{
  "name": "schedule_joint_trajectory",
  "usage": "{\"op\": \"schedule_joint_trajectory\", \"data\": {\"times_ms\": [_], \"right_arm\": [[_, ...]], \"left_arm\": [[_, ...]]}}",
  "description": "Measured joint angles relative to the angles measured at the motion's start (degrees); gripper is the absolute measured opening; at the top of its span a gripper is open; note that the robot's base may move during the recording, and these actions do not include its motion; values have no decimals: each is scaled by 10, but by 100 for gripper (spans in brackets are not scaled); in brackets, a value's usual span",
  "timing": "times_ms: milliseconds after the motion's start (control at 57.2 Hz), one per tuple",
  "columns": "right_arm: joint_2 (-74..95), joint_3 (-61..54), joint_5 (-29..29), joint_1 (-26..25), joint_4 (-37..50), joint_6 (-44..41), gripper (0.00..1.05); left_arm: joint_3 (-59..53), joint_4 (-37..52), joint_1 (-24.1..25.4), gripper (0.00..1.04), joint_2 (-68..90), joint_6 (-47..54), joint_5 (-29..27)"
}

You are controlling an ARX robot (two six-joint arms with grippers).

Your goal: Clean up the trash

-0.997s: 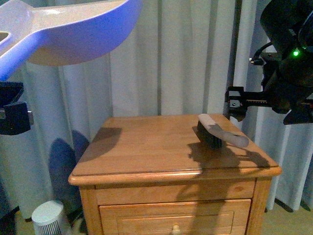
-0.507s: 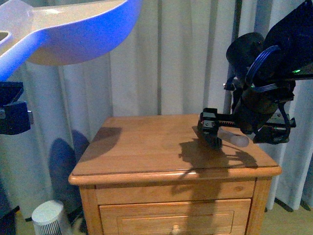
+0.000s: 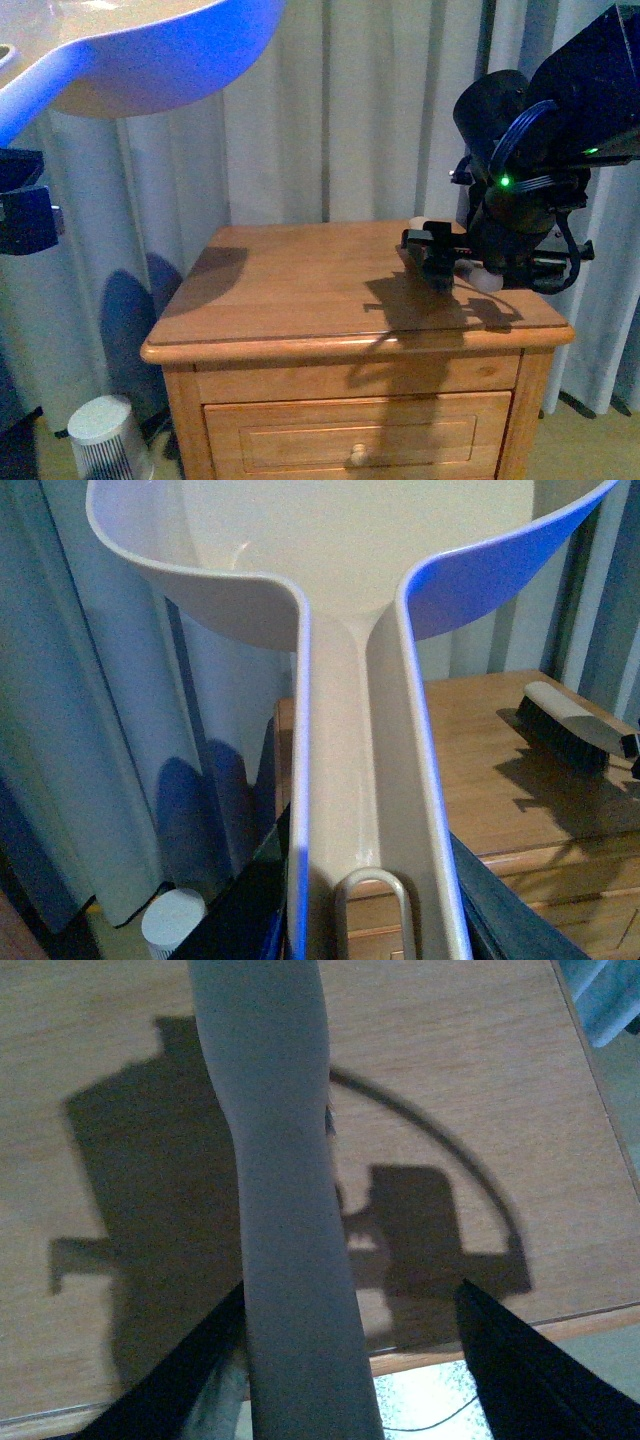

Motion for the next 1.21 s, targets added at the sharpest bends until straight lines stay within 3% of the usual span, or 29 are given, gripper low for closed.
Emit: {"op": "schedule_joint_trajectory", "data": {"times_ms": [140,210,420,595,770,927,1207], "right_arm": [[0,0,-4,0,6,-1,27],[0,-1,-1,0,8,-1,22],[-15,-23,13,0,32,-16,21],[-81,-99,77,1,150,-89,21],[-224,-240,115,6,335,-180,21],[-365,-386,135,16,452,-236,21],[-589,-617,171,22,504,-273,21]], "left_arm": [[0,0,0,26,0,0,0],[0,0,0,26,0,0,0],[0,0,0,26,0,0,0],[0,0,0,26,0,0,0],[0,0,0,26,0,0,0],[0,0,0,26,0,0,0],[0,0,0,26,0,0,0]]}}
